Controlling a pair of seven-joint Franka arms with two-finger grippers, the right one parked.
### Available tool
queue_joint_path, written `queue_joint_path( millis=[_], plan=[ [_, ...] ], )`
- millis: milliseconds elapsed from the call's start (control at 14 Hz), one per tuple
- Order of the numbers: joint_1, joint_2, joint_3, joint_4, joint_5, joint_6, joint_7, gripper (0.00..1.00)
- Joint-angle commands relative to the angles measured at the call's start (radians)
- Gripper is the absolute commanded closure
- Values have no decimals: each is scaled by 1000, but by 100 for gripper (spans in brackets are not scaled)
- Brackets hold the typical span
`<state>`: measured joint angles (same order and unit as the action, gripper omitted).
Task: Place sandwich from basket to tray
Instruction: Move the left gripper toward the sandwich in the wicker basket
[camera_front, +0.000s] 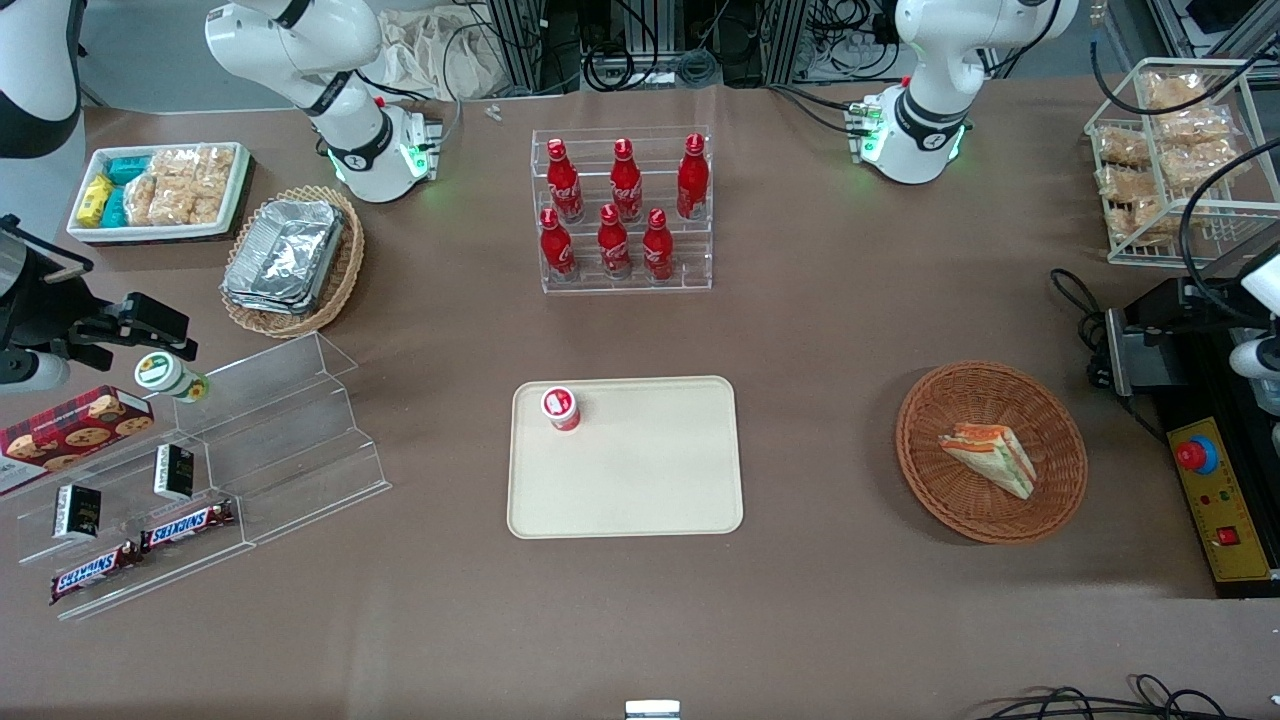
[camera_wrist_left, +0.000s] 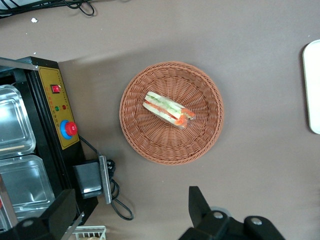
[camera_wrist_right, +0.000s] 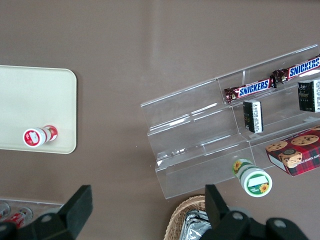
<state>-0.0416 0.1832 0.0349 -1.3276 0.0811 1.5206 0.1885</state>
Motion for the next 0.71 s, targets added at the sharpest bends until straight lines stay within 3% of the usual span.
queue_joint_path(
  millis=[0, 357, 643],
  plan=[
    [-20, -22, 22, 2, -20, -22, -32, 0],
    [-14, -13, 22, -7, -20, -22, -21, 0],
    [-15, -21, 19, -160, -20, 96, -26, 0]
  ],
)
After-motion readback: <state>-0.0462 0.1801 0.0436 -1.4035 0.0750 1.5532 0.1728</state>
